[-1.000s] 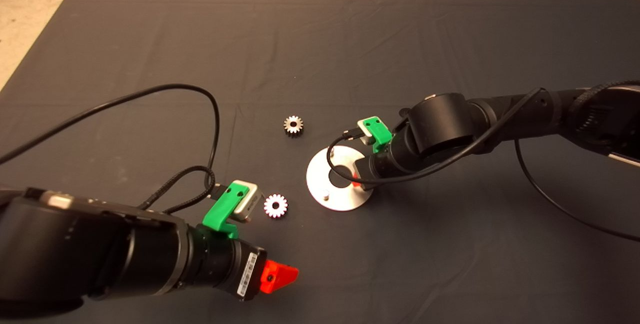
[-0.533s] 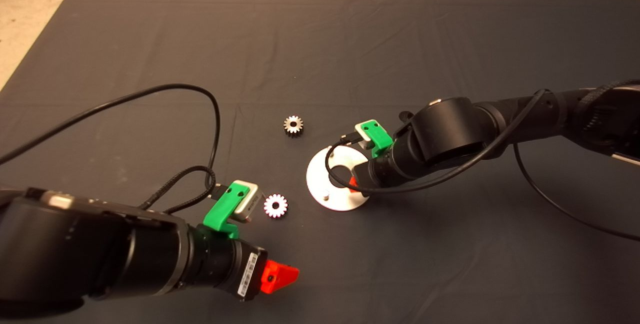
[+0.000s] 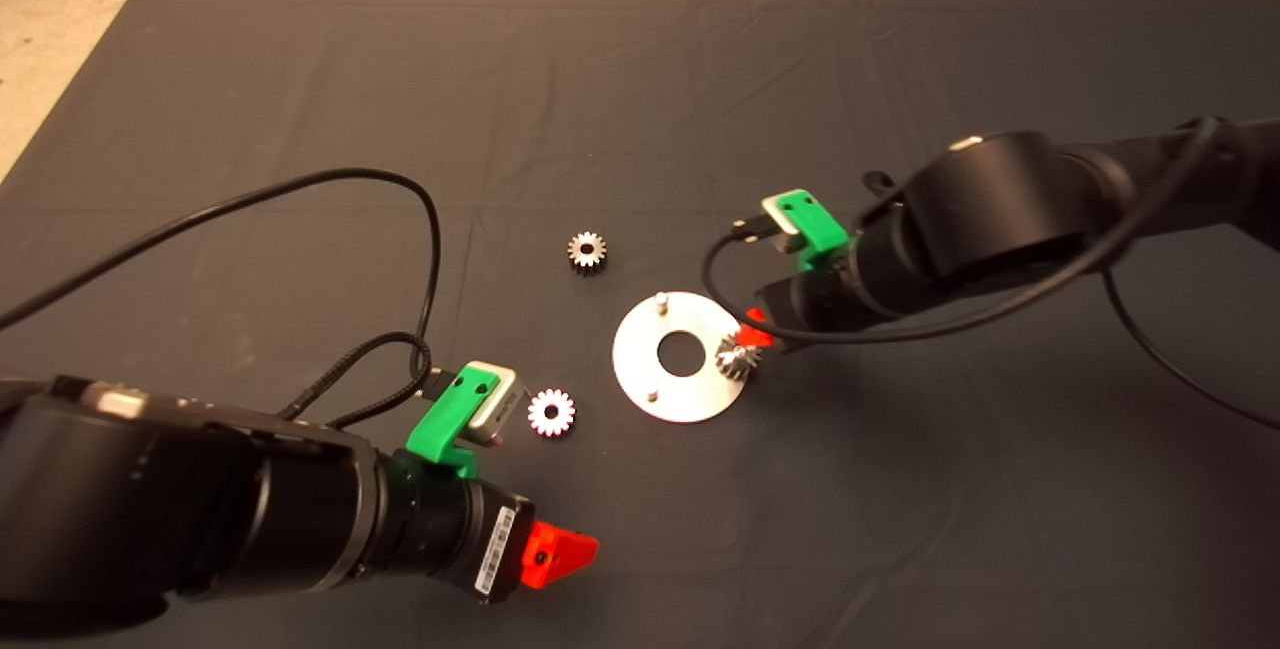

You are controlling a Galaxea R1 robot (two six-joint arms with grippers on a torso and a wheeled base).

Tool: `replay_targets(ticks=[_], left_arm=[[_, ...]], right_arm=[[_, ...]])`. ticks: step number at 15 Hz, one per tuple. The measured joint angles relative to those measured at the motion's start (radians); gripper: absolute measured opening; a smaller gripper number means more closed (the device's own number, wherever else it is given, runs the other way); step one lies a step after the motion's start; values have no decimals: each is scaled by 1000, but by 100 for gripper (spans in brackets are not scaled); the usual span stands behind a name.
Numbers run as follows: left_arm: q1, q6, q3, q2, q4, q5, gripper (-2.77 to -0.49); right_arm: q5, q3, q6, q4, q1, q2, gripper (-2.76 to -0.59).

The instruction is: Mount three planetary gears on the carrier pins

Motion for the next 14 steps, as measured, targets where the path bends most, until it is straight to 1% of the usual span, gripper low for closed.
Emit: replay_targets(ticks=[1,2,3,4,5,6,7,8,9,10,11,13,14], left_arm=[[0,0,0,5,-10,1,-51],[0,2,0,11,-17,1,-51],[-7,2,0,16,-30,1,-51],[-17,4,1,18,-35,2,-51],[-20,7,1,18,-39,4,-51],[-20,15,1,18,-55,14,-51],[-22,37,1,19,-76,21,-51],[-32,66,1,25,-94,29,-51],[-44,95,0,32,-99,36,-51],[-47,118,0,33,-100,45,-51],[-47,140,-1,32,-104,56,-51],[-47,189,-7,30,-112,61,-51],[-47,203,-25,30,-117,61,-51]], right_arm=[[0,31,10,24,1,-25,-102],[-3,46,15,51,1,-36,-102],[-5,60,17,57,1,-37,-102],[-5,83,29,58,1,-37,-102],[-1,111,55,63,2,-36,-102],[0,131,93,70,2,-36,-102],[0,148,113,72,4,-37,-102],[0,164,118,74,7,-38,-102],[0,169,118,77,7,-39,-102],[0,169,120,77,7,-39,-102],[-2,169,121,77,7,-39,-102],[-1,169,121,80,9,-39,-102],[-1,169,121,93,15,-39,-102]])
